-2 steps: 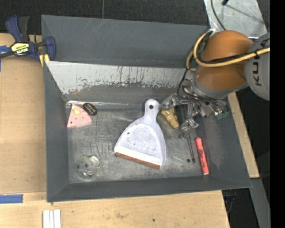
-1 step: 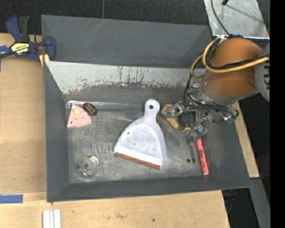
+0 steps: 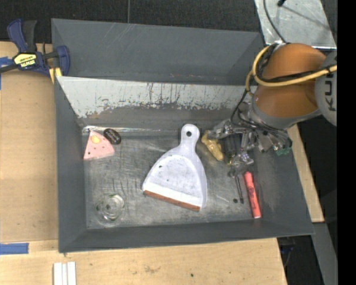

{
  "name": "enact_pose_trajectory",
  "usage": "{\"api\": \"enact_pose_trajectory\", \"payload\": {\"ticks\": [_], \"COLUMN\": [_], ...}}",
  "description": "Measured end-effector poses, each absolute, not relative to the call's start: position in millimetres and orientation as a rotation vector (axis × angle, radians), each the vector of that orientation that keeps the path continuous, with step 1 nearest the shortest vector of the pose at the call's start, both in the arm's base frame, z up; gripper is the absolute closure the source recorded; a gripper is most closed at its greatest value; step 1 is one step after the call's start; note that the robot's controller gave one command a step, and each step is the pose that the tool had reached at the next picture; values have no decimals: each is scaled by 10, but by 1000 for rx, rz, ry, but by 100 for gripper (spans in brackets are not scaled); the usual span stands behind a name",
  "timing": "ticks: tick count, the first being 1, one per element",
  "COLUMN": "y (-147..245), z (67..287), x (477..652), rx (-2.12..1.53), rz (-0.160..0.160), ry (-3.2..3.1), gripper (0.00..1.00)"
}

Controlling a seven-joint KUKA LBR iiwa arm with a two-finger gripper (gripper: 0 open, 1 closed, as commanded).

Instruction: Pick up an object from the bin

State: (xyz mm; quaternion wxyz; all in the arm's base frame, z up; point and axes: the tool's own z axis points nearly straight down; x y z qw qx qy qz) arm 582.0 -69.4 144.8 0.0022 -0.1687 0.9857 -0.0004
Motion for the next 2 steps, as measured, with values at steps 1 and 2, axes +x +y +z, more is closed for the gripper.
{"api": "enact_pose_trajectory", "payload": {"ticks": [1, 2], "y": [-680, -804], "z": [1407, 1323], "x": [5802, 5680], "rx": [-722, -1187], "rz": [-1, -1], "ry": [3054, 2906], "gripper": [0, 0]}}
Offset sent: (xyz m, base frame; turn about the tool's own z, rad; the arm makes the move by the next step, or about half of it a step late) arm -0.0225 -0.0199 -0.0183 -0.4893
